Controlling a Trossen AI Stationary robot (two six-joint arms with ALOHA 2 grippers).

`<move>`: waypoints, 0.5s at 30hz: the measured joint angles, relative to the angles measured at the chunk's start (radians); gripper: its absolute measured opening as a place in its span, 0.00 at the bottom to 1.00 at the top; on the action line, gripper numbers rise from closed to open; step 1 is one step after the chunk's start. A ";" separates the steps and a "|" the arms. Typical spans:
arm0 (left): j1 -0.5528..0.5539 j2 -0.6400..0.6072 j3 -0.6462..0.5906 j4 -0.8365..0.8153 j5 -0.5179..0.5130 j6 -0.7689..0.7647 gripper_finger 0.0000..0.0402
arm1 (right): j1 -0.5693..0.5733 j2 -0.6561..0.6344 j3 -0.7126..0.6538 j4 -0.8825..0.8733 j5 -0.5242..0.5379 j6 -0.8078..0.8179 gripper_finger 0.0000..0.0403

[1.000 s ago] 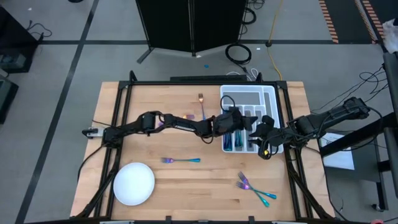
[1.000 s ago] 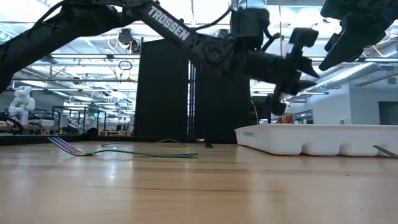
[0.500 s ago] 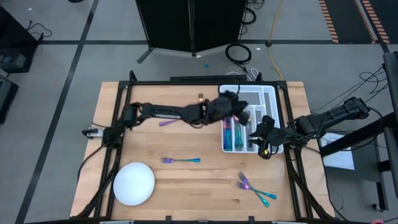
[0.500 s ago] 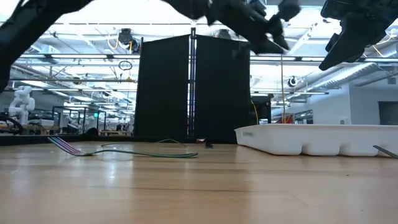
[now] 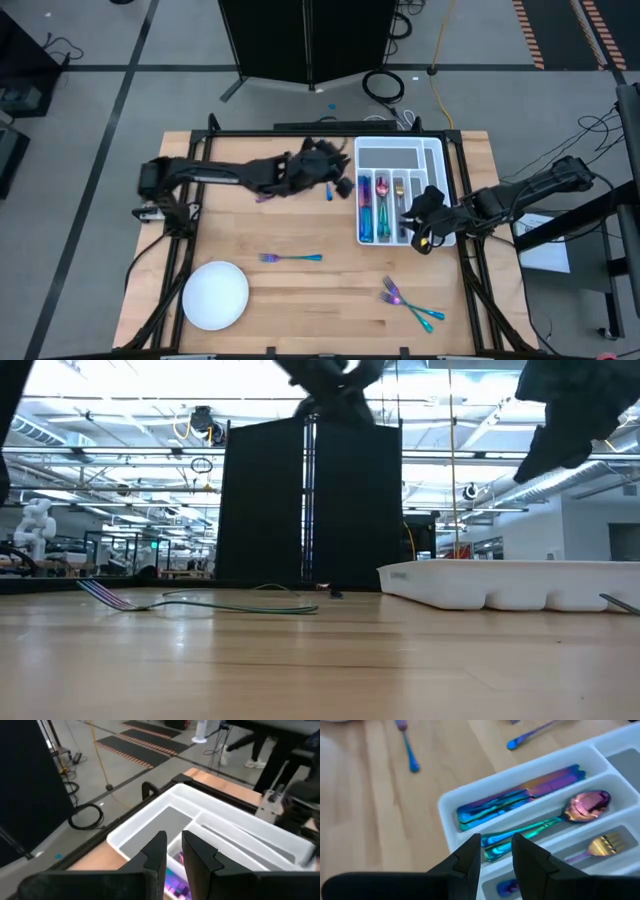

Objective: Sort silverware
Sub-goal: Put the blue fork into the utensil organizer

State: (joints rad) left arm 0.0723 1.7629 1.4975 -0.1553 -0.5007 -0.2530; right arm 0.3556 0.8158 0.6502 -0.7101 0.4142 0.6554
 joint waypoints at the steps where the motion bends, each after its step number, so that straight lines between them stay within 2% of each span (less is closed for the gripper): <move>1: -0.007 -0.034 -0.066 0.049 0.000 0.000 0.15 | 0.000 0.005 -0.005 -0.001 0.010 0.010 0.24; 5: -0.041 -0.143 -0.314 0.312 0.041 0.009 0.15 | -0.005 0.024 -0.015 0.001 0.069 0.056 0.24; 7: -0.060 -0.185 -0.420 0.457 0.101 0.042 0.15 | -0.016 0.036 -0.015 0.003 0.088 0.101 0.24; 15: -0.122 -0.223 -0.782 1.138 0.247 0.180 0.15 | -0.116 0.134 -0.015 -0.006 0.082 0.283 0.24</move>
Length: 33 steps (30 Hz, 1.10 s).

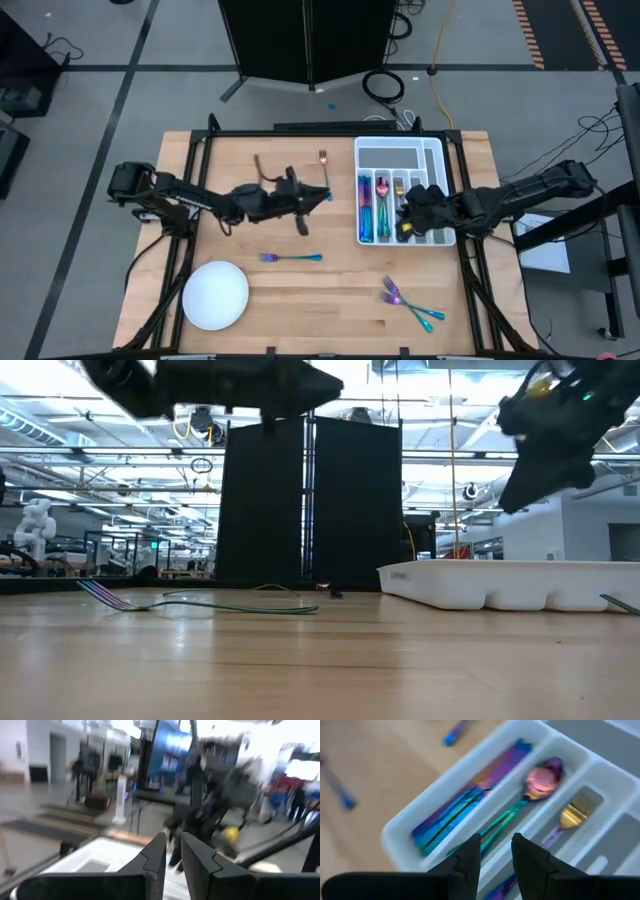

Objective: Sort silverware
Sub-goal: Put the blue fork into the utensil organizer

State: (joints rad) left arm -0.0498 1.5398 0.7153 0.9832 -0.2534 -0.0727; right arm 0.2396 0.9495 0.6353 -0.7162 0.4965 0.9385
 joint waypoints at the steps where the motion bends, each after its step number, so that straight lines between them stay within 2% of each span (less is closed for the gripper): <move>1: 0.001 0.000 -0.032 0.067 0.012 0.004 0.15 | -0.024 0.015 0.000 0.000 -0.001 0.033 0.24; 6: 0.002 0.000 -0.143 0.258 0.047 0.005 0.15 | -0.153 0.100 0.000 -0.042 -0.055 0.137 0.24; 10: 0.010 0.000 -0.158 0.277 0.069 0.008 0.15 | -0.222 0.173 -0.001 -0.036 -0.083 0.145 0.24; 14: 0.022 0.000 -0.158 0.306 0.135 0.008 0.15 | -0.262 0.253 -0.001 -0.018 -0.088 0.145 0.24; 25: 0.026 0.000 -0.158 0.318 0.172 0.003 0.15 | -0.293 0.440 -0.001 0.026 -0.187 0.140 0.24; 33: 0.026 0.000 -0.157 0.318 0.172 0.003 0.15 | -0.292 0.506 0.004 0.051 -0.221 0.130 0.22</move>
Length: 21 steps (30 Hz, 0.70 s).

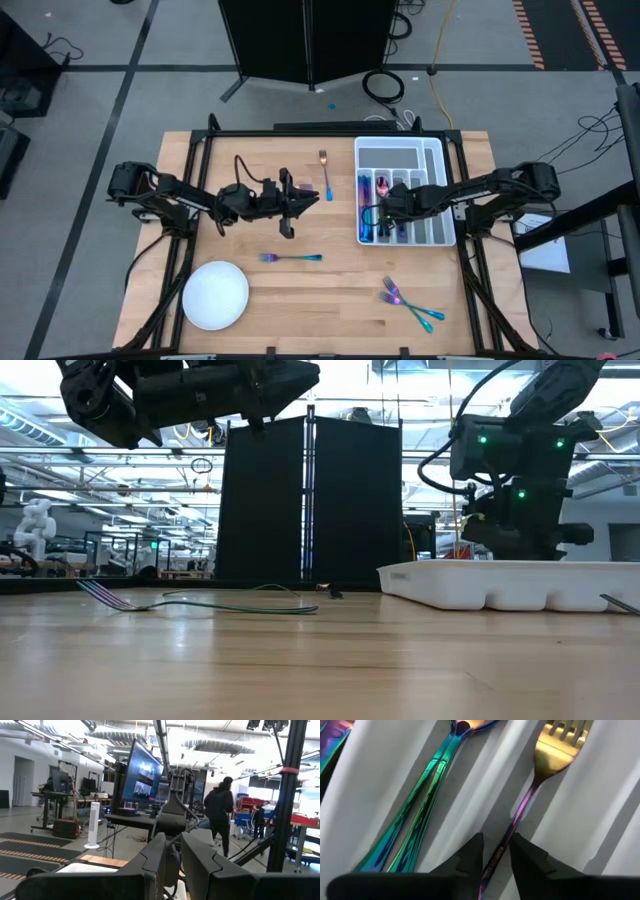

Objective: Sort silverware
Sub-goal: Put the blue fork into the utensil organizer

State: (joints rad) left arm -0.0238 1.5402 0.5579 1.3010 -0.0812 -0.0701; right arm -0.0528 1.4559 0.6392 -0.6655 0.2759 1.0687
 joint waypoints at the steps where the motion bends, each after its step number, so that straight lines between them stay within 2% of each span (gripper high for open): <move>1: 0.000 0.000 0.000 0.000 0.000 0.000 0.15 | 0.000 0.000 -0.001 0.000 0.000 0.000 0.20; 9: 0.000 0.000 0.000 0.000 0.000 0.000 0.15 | -0.001 -0.052 -0.008 -0.020 0.002 0.033 0.02; 21: 0.000 0.000 0.000 0.000 0.000 0.000 0.15 | 0.000 -0.196 0.001 -0.103 0.079 0.054 0.00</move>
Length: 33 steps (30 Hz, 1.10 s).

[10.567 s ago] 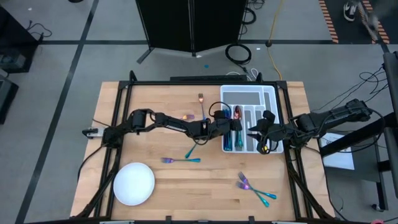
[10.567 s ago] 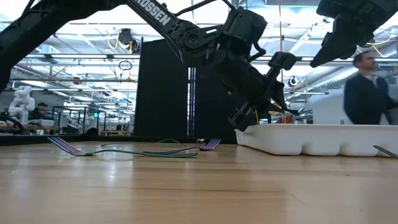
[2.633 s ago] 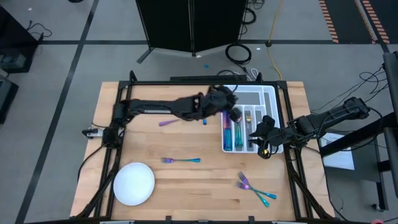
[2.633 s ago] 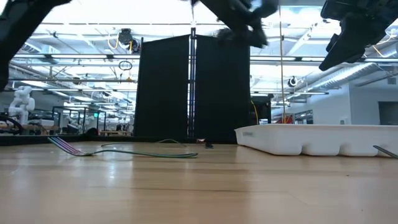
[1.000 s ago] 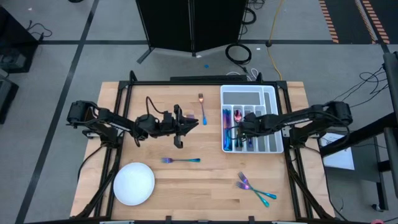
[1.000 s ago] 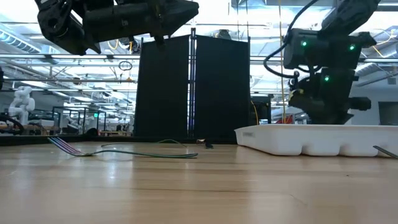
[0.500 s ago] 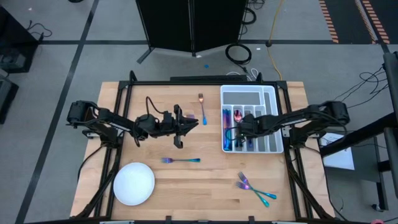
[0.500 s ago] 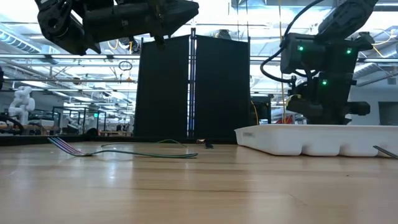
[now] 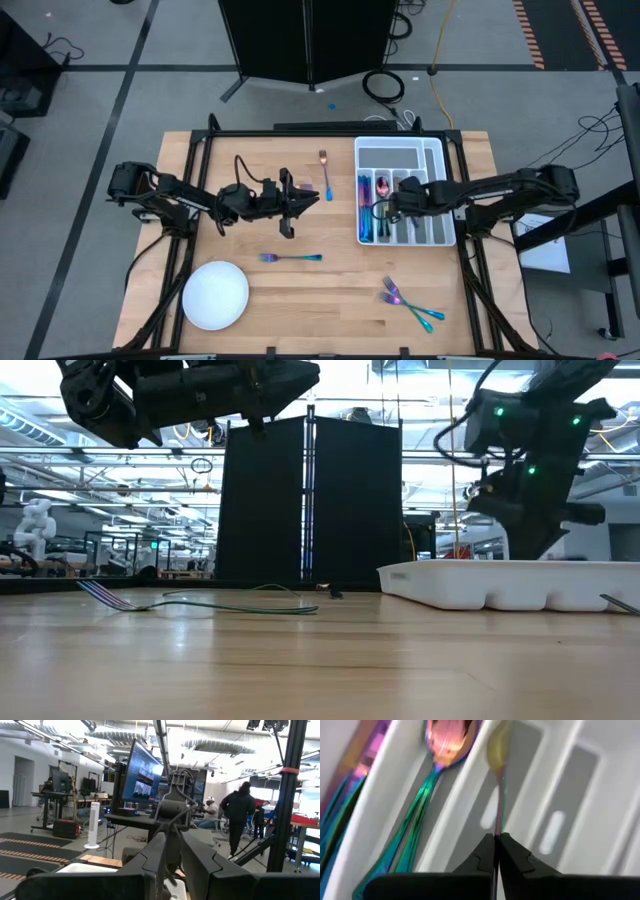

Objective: Sort silverware
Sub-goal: Put the blue fork into the utensil organizer

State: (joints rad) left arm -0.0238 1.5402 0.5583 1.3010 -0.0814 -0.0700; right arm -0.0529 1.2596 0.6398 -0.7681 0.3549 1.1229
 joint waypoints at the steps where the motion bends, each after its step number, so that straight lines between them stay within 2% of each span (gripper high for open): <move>1: 0.000 0.000 0.000 0.000 0.000 0.000 0.15 | 0.000 -0.018 0.005 -0.018 0.012 0.002 0.00; 13: 0.003 0.000 0.000 0.000 -0.003 -0.013 0.15 | 0.010 -0.241 0.016 -0.022 0.128 -0.089 0.00; 15: 0.004 0.000 0.002 -0.003 -0.058 -0.090 0.15 | 0.025 -0.257 0.016 -0.002 0.163 -0.142 0.00; 18: 0.020 0.000 0.009 -0.050 -0.197 -0.335 0.15 | 0.061 -0.265 0.016 0.088 0.219 -0.237 0.00; 21: 0.031 0.023 0.032 -0.105 -0.227 -0.501 0.15 | 0.105 -0.262 0.016 0.263 0.280 -0.375 0.00; 23: 0.030 0.058 0.051 -0.102 -0.214 -0.520 0.15 | 0.132 -0.256 0.016 0.412 0.295 -0.485 0.00; 26: 0.030 0.126 0.105 -0.098 -0.133 -0.443 0.15 | 0.164 -0.249 0.016 0.621 0.273 -0.620 0.00; 29: 0.030 0.191 0.160 -0.076 -0.017 -0.315 0.15 | 0.184 -0.250 0.016 0.765 0.191 -0.680 0.00; 33: 0.025 0.258 0.192 0.034 0.084 -0.158 0.15 | 0.210 -0.250 0.016 0.893 0.040 -0.714 0.00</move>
State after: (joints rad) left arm 0.0008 1.7983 0.7507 1.3348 0.0024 -0.2285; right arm 0.1567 1.0100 0.6556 0.1246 0.3947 0.4089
